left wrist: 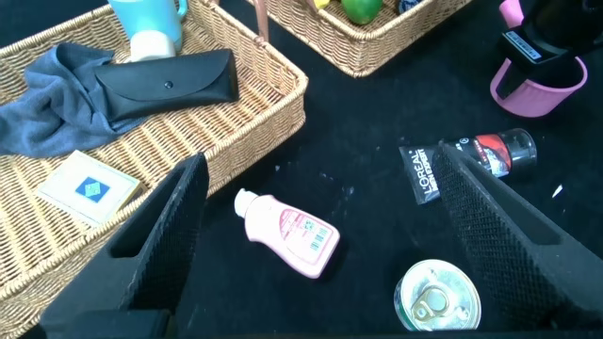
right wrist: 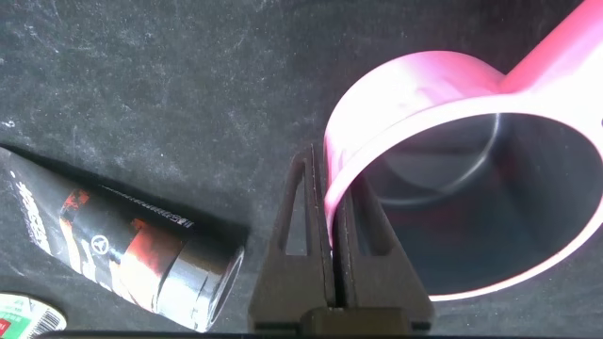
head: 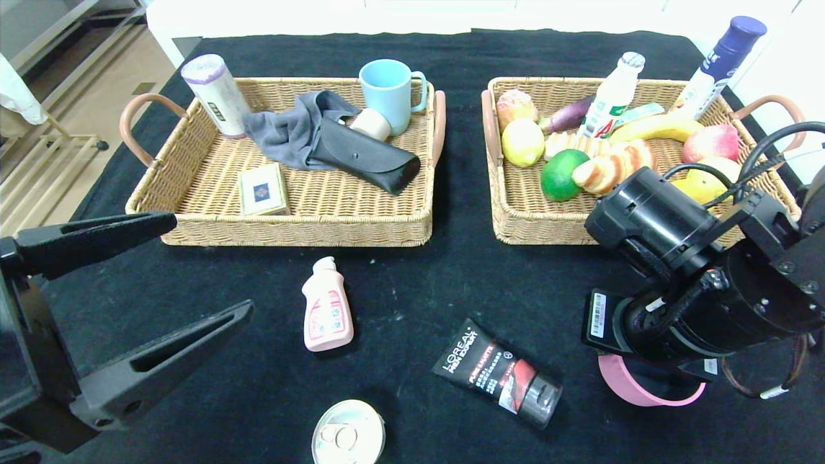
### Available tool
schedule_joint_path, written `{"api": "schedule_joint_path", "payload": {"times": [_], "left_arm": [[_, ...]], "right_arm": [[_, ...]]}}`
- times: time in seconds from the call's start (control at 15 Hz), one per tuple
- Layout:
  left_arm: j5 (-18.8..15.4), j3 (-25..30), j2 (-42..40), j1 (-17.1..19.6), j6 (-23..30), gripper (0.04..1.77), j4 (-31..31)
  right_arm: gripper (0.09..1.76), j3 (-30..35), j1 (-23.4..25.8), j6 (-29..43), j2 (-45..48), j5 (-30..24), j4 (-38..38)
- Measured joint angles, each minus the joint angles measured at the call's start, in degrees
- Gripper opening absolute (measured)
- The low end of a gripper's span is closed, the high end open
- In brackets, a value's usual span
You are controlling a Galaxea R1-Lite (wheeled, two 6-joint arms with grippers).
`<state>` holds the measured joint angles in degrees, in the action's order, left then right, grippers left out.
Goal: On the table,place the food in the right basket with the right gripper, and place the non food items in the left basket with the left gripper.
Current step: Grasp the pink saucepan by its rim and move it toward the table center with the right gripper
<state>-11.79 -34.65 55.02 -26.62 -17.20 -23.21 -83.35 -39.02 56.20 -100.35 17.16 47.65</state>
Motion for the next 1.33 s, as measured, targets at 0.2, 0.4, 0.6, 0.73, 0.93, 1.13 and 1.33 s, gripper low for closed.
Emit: {"api": "schedule_joint_path", "payload": {"times": [0.2,0.4,0.6,0.73,0.93,1.13,1.33], "left_arm": [[0.0,0.2,0.09,0.0,-0.02,1.72,-0.02],[-0.02,0.28,0.16,0.0,-0.02,1.72,0.01],[0.0,0.28,0.18,0.0,-0.38,1.72,0.09],[0.0,0.28,0.22,0.0,-0.43,1.72,0.09],[-0.02,0.28,0.24,0.0,-0.44,1.72,0.06],[-0.02,0.28,0.24,0.0,-0.44,1.72,0.09],[-0.02,0.3,0.27,-0.05,-0.46,1.72,0.09]], "right_arm": [[0.15,0.05,-0.13,0.0,0.07,-0.11,0.02],[0.15,0.09,-0.72,0.02,0.22,-0.07,0.17],[0.15,0.13,-1.4,0.02,0.93,0.06,0.3],[0.15,0.35,-1.79,0.06,1.62,1.44,0.37],[0.15,0.52,-2.6,-0.16,2.51,5.46,0.39],[0.15,0.38,-3.58,-1.33,2.91,6.75,0.52],[0.15,-1.71,-4.72,-4.55,2.97,9.76,0.37]]}}
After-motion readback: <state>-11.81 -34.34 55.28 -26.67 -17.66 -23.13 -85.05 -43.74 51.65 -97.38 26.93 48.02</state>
